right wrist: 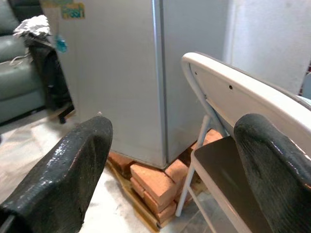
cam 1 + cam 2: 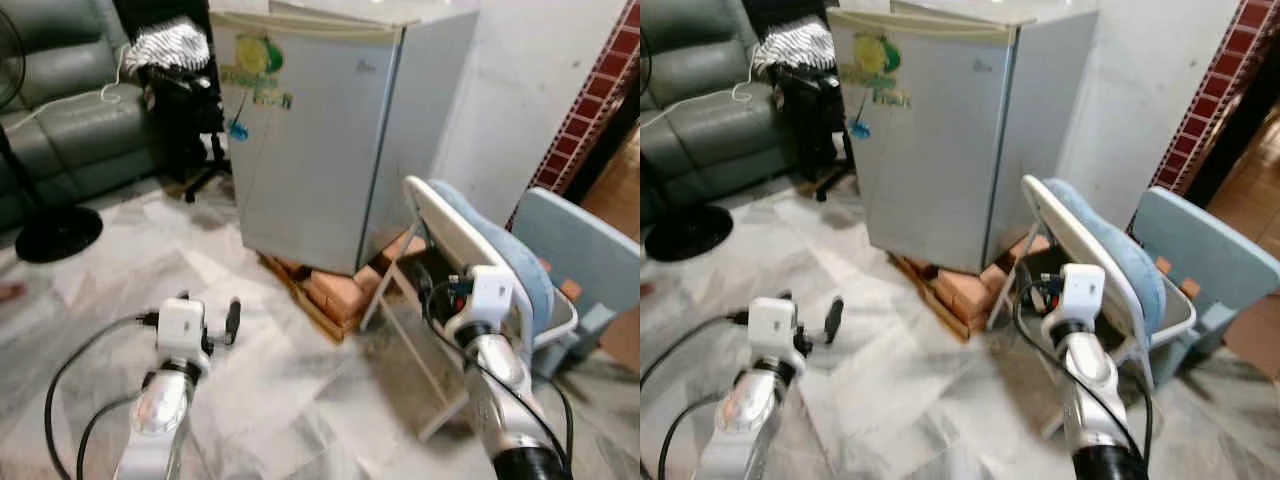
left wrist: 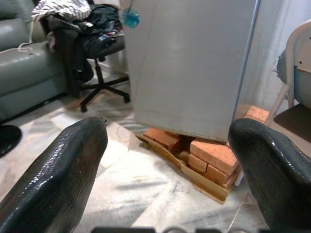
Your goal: Restocking fridge
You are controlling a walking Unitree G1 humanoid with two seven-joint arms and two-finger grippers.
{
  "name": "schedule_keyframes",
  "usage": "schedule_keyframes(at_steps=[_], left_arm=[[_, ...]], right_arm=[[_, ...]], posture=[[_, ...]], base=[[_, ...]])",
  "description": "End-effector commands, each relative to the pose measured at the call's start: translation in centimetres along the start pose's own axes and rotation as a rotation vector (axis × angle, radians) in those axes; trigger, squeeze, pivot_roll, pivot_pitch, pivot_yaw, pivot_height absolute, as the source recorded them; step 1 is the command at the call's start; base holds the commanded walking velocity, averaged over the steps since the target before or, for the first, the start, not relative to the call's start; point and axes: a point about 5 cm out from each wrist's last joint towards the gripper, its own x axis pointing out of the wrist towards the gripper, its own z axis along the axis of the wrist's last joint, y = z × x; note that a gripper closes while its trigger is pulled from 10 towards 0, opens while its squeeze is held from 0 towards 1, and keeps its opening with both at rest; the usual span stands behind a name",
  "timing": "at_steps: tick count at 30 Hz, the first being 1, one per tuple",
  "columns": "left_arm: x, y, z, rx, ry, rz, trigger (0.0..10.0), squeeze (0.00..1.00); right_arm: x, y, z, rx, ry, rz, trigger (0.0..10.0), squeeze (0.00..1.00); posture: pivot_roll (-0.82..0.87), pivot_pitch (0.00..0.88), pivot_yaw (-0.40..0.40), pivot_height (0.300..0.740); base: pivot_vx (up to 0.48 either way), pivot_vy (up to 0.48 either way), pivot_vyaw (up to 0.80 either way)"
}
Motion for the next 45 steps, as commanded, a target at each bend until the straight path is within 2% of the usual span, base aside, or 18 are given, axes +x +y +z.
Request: schedule_keyframes(at_steps=[1, 9, 16, 27, 35, 45], left_arm=[[0.2, 0.7, 0.5, 0.011, -0.017, 0.01, 10.0, 0.0], [-0.2, 0.0, 0.1, -0.032, 0.0, -0.009, 10.0, 0.0], [-0.1, 0.3, -0.1, -0.028, 0.005, 0.001, 10.0, 0.0], [0.6, 0.8, 0.5, -0.02, -0.017, 0.008, 10.0, 0.0], [0.4, 0.5, 0.4, -0.016, -0.013, -0.001, 10.0, 0.0], [0.6, 0.4, 0.5, -0.01, -0.015, -0.009, 10.0, 0.0]], right_arm=[[0.2, 0.6, 0.1, 0.004, -0.011, 0.005, 10.0, 0.0], [-0.6, -0.2, -0.6, -0.004, 0.01, -0.037, 10.0, 0.0], [-0.8, -0.3, -1.2, -0.014, 0.027, -0.049, 10.0, 0.0], [0.2, -0.3, -0.6, -0.024, 0.011, -0.045, 10.0, 0.0], [0.1, -0.2, -0.9, -0.024, 0.02, -0.042, 10.0, 0.0], [0.5, -0.2, -0.7, -0.018, 0.012, -0.036, 10.0, 0.0]], posture=[[0.06, 0.0, -0.025, 0.74], [0.04, 0.0, -0.017, 0.74], [0.03, 0.0, -0.019, 0.74], [0.04, 0.0, -0.015, 0.74], [0.04, 0.0, -0.015, 0.74], [0.05, 0.0, -0.012, 0.74]], base=[[0.0, 0.48, -0.8], [0.0, 0.48, -0.8], [0.0, 0.48, -0.8], [0.0, 0.48, -0.8], [0.0, 0.48, -0.8], [0.0, 0.48, -0.09]])
